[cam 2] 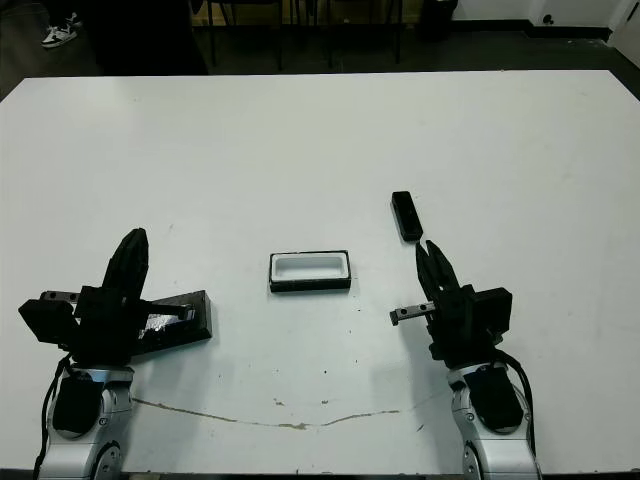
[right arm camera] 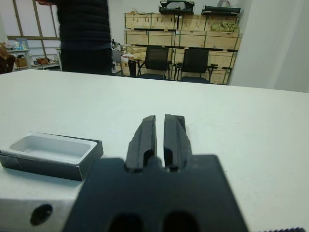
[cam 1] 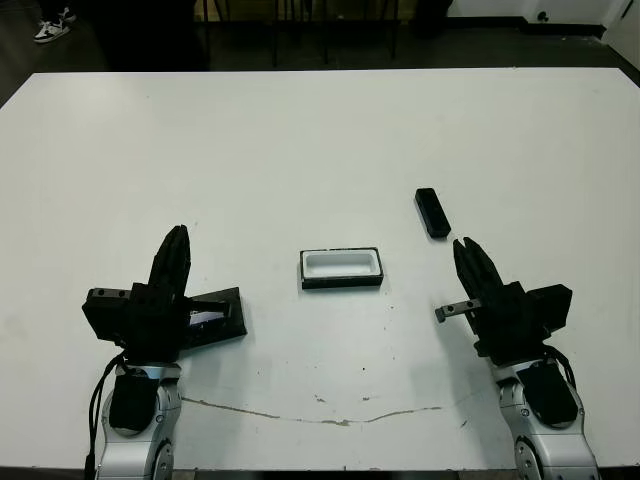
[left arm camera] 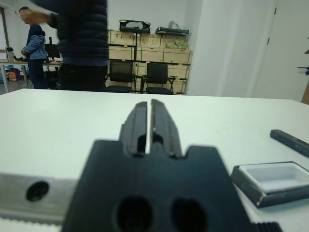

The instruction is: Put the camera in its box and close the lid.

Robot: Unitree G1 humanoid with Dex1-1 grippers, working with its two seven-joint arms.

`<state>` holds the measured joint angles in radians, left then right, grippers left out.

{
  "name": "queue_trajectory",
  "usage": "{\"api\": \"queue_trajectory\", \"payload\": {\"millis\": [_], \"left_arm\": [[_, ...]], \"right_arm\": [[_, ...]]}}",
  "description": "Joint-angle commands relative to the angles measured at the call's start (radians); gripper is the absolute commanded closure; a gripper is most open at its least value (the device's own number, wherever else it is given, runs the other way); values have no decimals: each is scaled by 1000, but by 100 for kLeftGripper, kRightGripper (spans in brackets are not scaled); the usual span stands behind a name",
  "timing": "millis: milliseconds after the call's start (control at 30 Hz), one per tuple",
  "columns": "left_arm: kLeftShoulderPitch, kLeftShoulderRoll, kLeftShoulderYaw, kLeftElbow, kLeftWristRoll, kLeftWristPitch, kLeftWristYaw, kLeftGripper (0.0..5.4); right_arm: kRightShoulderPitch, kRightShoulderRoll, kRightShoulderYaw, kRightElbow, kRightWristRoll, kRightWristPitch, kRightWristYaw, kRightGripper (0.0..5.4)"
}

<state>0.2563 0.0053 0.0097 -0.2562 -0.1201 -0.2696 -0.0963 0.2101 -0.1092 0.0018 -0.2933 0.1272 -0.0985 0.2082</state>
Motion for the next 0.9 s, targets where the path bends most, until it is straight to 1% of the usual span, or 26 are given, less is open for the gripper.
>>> {"api": "queue_trajectory", "payload": {"millis": [33, 133, 333, 367, 467, 533, 567, 633, 700, 800, 900], "left_arm": [[24, 5, 7, 15, -1, 7, -2, 538], [20, 6, 8, 17, -2, 11, -3, 538], [24, 4, 8, 11, 6, 8, 3, 538], [24, 4, 9, 13, 6, 6, 3, 538], [24, 4, 11, 15, 1, 4, -1, 538], [24, 3, 9, 14, -1, 8, -1, 538], [24, 2, 8, 14, -5, 12, -2, 538], [21, 2, 6, 17, -8, 10, -6, 540], [20, 3, 5, 16, -6, 12, -6, 540], [18, 5, 5, 14, -1, 16, -4, 540], [14, 8, 8, 16, 9, 11, -2, 540]], "right_arm": [[6, 0, 1, 15, -3, 5, -2, 540], [1, -2, 0, 23, -8, -4, -1, 540], [-2, -3, 2, 6, -19, 20, -12, 540], [-5, -3, 1, -2, -21, 28, -17, 540], [-46, -11, -20, -44, -17, 86, -36, 540], [-92, -17, -33, -80, -18, 152, -56, 540], [-121, -22, -38, -101, -21, 200, -67, 540], [-189, -37, -46, -129, -30, 298, -86, 520], [-274, -51, -54, -120, -28, 381, -92, 497], [-383, -72, -51, -73, -41, 468, -95, 448], [-469, -91, -43, -4, -54, 521, -84, 396]]}}
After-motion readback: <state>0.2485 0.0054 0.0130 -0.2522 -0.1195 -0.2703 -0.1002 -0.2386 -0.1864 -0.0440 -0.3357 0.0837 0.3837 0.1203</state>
